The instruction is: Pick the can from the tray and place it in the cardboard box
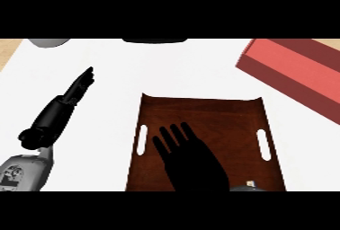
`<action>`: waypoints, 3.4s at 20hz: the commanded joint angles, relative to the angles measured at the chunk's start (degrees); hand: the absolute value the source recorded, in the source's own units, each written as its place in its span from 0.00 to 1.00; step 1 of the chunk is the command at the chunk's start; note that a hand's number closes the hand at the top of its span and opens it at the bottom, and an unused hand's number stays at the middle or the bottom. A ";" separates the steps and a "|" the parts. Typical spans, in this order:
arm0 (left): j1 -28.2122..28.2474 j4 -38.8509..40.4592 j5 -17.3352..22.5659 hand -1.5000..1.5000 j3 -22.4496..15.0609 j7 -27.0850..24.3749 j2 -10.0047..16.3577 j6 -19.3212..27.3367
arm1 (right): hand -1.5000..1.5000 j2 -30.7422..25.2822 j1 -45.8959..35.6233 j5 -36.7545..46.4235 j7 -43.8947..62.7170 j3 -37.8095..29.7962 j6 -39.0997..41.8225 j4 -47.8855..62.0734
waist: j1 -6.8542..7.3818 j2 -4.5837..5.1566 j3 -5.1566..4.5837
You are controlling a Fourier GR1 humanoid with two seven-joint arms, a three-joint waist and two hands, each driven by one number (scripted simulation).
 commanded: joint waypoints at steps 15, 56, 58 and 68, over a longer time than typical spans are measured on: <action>-2.85 2.22 -4.34 0.50 3.24 1.06 -3.51 -2.60 | 0.00 4.64 9.25 18.49 -11.25 -2.53 -0.45 9.27 | -0.01 0.06 0.02; 0.20 -2.42 -5.33 0.50 6.98 1.78 -5.19 -6.97 | 1.00 -3.68 -7.14 15.31 -55.85 -40.78 -22.75 24.11 | -0.07 -0.18 0.01; -1.49 -0.87 -5.59 0.50 6.88 1.42 -6.13 -6.22 | 1.00 -2.36 -8.46 15.24 -50.89 -44.21 -23.88 24.74 | -0.35 -0.09 0.01; 1.00 -4.34 -7.66 0.50 3.99 2.51 -8.90 -4.72 | 1.00 -7.34 -17.27 11.63 -43.06 -62.29 -28.54 37.65 | 0.98 0.21 0.04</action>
